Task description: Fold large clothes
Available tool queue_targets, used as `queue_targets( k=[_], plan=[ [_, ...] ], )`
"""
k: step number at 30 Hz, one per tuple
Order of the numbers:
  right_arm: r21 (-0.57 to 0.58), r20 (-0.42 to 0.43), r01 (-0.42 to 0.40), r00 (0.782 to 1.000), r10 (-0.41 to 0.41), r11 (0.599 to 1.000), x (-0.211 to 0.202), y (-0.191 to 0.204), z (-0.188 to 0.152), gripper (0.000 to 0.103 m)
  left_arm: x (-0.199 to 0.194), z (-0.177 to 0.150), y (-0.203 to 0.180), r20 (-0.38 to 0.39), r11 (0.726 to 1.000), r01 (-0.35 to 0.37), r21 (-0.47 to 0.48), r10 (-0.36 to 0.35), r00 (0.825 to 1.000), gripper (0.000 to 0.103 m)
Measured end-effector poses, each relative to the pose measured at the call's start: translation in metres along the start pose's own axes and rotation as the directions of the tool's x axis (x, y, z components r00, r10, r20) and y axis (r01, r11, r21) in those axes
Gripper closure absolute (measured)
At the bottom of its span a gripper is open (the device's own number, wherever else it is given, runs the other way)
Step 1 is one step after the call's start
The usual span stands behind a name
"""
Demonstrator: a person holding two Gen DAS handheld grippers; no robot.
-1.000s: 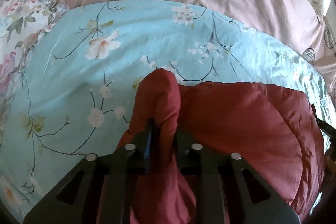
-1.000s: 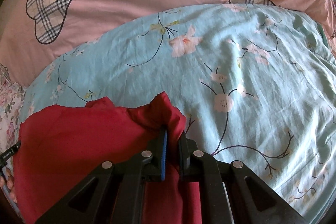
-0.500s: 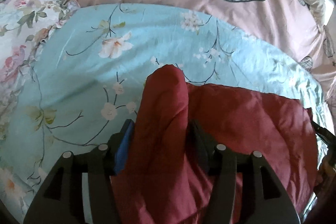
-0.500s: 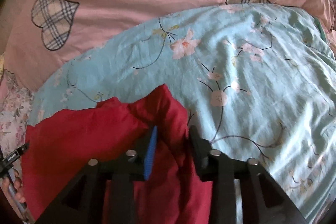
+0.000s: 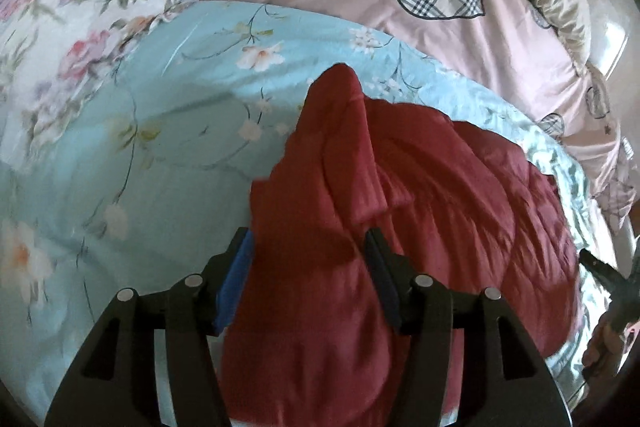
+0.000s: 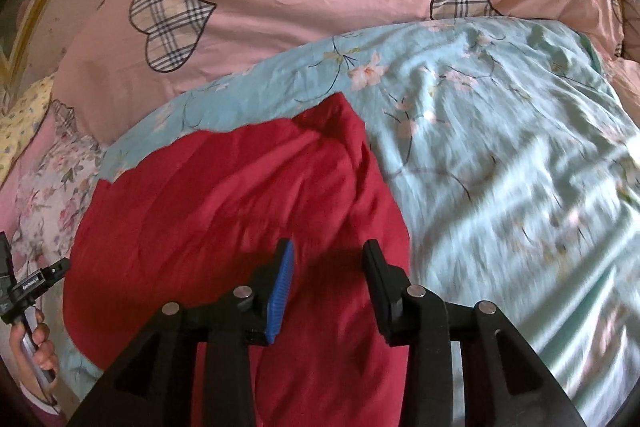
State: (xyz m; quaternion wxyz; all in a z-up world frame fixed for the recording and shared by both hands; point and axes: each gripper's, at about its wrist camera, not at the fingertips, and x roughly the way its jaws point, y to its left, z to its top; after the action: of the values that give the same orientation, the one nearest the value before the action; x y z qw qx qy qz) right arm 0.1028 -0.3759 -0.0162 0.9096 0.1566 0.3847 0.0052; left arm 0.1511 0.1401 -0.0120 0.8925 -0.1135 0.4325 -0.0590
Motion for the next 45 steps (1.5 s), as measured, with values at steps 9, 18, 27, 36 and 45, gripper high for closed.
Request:
queue_targets(
  k=[9, 18, 27, 36, 45],
  plan=[
    [-0.036, -0.004, 0.011, 1.000, -0.011, 0.999, -0.033, 0.012, -0.047, 0.061, -0.036, -0.037, -0.016, 0.022, 0.999, -0.003, 0.048, 0.002, 1.000, 0.047],
    [-0.112, -0.007, 0.006, 1.000, -0.007, 0.994, -0.052, 0.041, -0.070, 0.056, -0.051, -0.061, -0.056, 0.010, 0.988, 0.041, 0.146, -0.043, 0.999, 0.046],
    [-0.188, -0.038, -0.059, 0.998, 0.053, 0.980, -0.045, 0.082, -0.083, 0.048, -0.044, -0.074, -0.088, -0.037, 0.976, 0.075, 0.204, -0.068, 0.997, 0.040],
    [-0.238, -0.053, -0.086, 0.996, 0.075, 0.967, -0.034, 0.108, -0.085, 0.047, -0.041, -0.076, -0.097, -0.048, 0.974, 0.043, 0.222, -0.033, 0.998, 0.037],
    [-0.242, -0.047, -0.063, 0.997, 0.054, 0.968, -0.030, 0.111, -0.079, 0.046, -0.039, -0.071, -0.106, -0.051, 0.971, 0.037, 0.236, -0.026, 0.998, 0.030]
  ],
)
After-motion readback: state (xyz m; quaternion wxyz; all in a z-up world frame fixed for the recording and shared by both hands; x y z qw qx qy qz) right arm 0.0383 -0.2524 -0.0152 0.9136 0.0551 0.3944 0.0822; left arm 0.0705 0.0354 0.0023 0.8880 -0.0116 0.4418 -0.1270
